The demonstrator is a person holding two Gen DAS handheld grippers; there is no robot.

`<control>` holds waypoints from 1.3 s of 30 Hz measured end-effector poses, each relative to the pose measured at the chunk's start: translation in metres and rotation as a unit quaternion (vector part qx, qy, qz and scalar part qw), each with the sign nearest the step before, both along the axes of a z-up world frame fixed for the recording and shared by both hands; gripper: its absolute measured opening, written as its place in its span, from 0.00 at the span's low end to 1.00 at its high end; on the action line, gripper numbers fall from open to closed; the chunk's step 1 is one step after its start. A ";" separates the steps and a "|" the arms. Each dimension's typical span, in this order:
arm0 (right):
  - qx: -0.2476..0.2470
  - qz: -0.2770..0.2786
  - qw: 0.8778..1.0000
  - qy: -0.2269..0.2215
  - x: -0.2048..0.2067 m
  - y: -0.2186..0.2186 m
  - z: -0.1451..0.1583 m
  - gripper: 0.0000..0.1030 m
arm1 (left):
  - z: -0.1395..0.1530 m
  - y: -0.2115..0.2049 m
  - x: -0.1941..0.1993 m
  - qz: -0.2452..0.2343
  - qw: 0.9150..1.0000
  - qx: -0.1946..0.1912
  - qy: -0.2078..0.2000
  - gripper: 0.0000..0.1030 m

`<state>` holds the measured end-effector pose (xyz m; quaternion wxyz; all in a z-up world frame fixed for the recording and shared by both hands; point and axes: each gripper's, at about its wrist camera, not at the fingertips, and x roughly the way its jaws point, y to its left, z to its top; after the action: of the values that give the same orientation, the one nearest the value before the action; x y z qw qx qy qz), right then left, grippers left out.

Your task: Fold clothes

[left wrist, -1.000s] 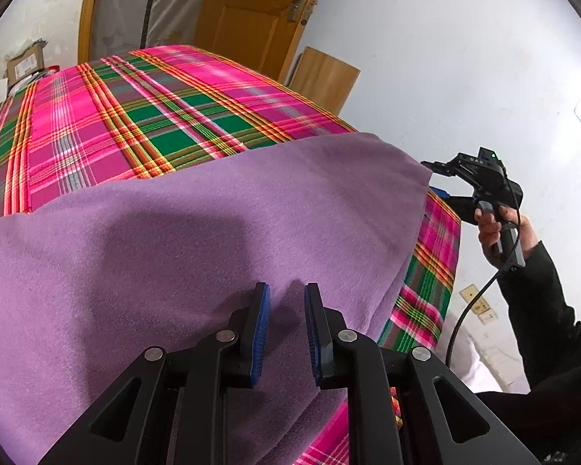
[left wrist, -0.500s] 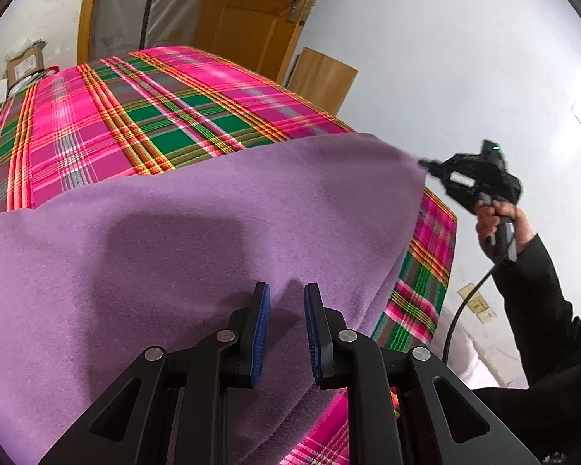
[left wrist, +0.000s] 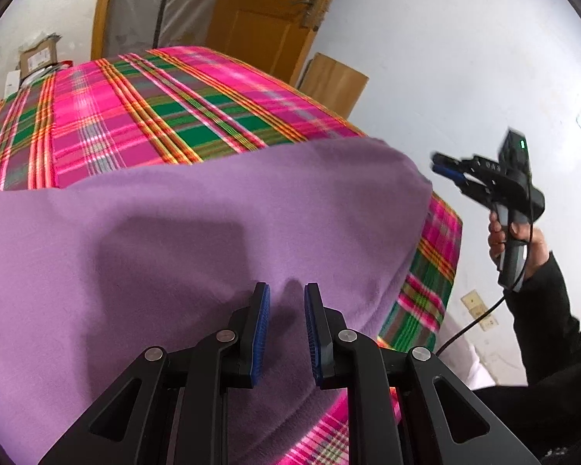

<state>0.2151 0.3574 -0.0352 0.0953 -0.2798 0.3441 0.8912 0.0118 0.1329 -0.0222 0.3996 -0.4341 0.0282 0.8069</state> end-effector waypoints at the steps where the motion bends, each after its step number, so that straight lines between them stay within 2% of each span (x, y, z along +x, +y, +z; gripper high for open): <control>1: 0.010 0.022 1.000 -0.006 -0.006 -0.011 0.000 0.24 | 0.000 0.000 0.004 -0.006 1.000 -0.001 0.002 0.18; 5: 0.041 0.101 0.994 -0.020 -0.024 -0.049 -0.004 0.24 | 0.000 -0.005 0.012 -0.014 1.000 0.001 0.002 0.18; 10: 0.082 0.173 0.981 -0.014 -0.028 -0.086 0.005 0.24 | 0.000 -0.015 0.019 -0.010 1.000 0.003 0.003 0.18; 15: 0.143 0.242 0.958 -0.050 -0.029 -0.131 0.001 0.24 | -0.001 -0.021 0.026 -0.016 1.000 0.001 0.008 0.18; 17: 0.175 0.270 0.945 -0.064 -0.028 -0.148 0.000 0.27 | -0.001 -0.021 0.031 -0.024 1.000 0.000 0.010 0.24; 19: 0.211 0.284 0.933 -0.071 -0.026 -0.162 0.001 0.34 | 0.000 -0.020 0.036 -0.036 0.999 0.004 0.015 0.39; 21: 0.245 0.295 0.920 -0.077 -0.025 -0.173 0.003 0.34 | 0.002 -0.017 0.041 -0.045 0.999 0.001 0.024 0.42; 27: 0.281 0.310 0.904 -0.088 -0.028 -0.186 0.004 0.34 | 0.002 -0.009 0.038 -0.048 0.998 -0.017 0.043 0.43; 35: 0.322 0.355 0.873 -0.090 -0.031 -0.196 0.002 0.34 | 0.004 -0.004 0.033 -0.046 0.997 -0.021 0.056 0.43; 39: 0.326 0.368 0.867 -0.085 -0.032 -0.196 0.002 0.34 | 0.002 0.003 0.037 -0.059 0.995 -0.035 0.067 0.43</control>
<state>0.1827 0.1615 -0.0337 -0.1247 -0.4137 -0.1029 0.8959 0.0490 0.1356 -0.0202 0.4284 -0.3906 0.1081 0.8076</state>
